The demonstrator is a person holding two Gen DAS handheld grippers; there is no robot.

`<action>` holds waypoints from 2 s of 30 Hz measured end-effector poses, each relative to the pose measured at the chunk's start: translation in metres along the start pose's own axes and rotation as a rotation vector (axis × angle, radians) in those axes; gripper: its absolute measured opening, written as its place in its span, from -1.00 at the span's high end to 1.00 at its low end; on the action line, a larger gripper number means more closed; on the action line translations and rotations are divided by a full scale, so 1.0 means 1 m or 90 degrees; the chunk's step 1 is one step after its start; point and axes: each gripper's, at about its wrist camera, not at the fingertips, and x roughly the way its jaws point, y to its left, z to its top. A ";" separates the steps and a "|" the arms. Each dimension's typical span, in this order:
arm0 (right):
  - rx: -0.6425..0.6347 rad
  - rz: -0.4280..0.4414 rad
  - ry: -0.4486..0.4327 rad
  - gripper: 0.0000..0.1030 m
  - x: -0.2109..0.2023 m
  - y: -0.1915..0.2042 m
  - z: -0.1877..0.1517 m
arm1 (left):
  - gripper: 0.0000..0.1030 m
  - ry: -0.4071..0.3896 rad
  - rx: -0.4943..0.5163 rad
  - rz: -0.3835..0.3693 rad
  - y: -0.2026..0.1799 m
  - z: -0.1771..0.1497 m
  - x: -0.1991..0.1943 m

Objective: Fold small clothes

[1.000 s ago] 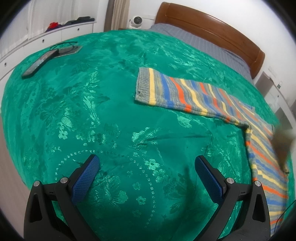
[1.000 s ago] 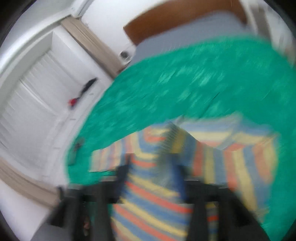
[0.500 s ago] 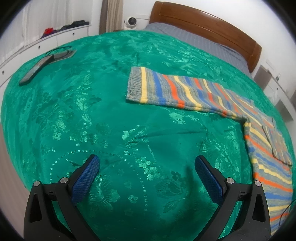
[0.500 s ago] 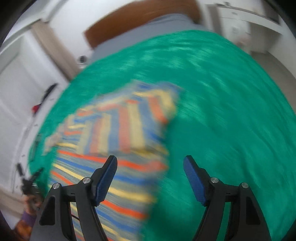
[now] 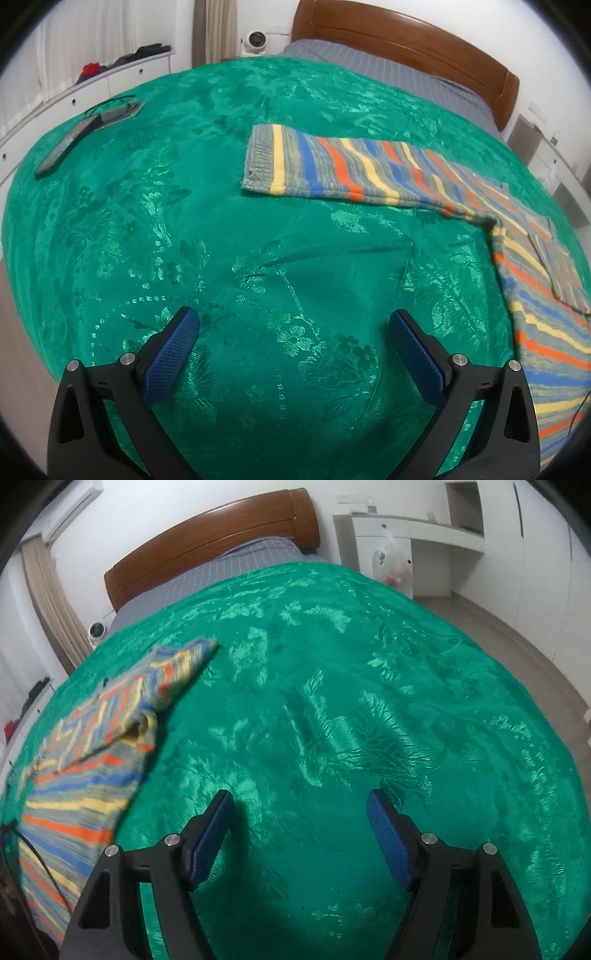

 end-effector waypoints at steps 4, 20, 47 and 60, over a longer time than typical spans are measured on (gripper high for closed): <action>-0.012 0.017 -0.033 -0.69 0.004 -0.001 -0.010 | -0.99 0.003 0.021 0.019 -0.006 -0.001 0.004; -0.052 0.001 -0.045 -0.92 0.012 0.011 -0.020 | -0.99 0.046 0.041 0.021 -0.009 -0.001 0.001; -0.071 -0.008 -0.045 -0.99 0.015 0.014 -0.022 | -0.26 0.131 0.031 0.006 -0.006 0.126 0.083; -0.070 -0.003 -0.059 -0.99 0.011 0.011 -0.026 | 0.90 -0.040 0.206 -0.172 -0.166 0.170 -0.050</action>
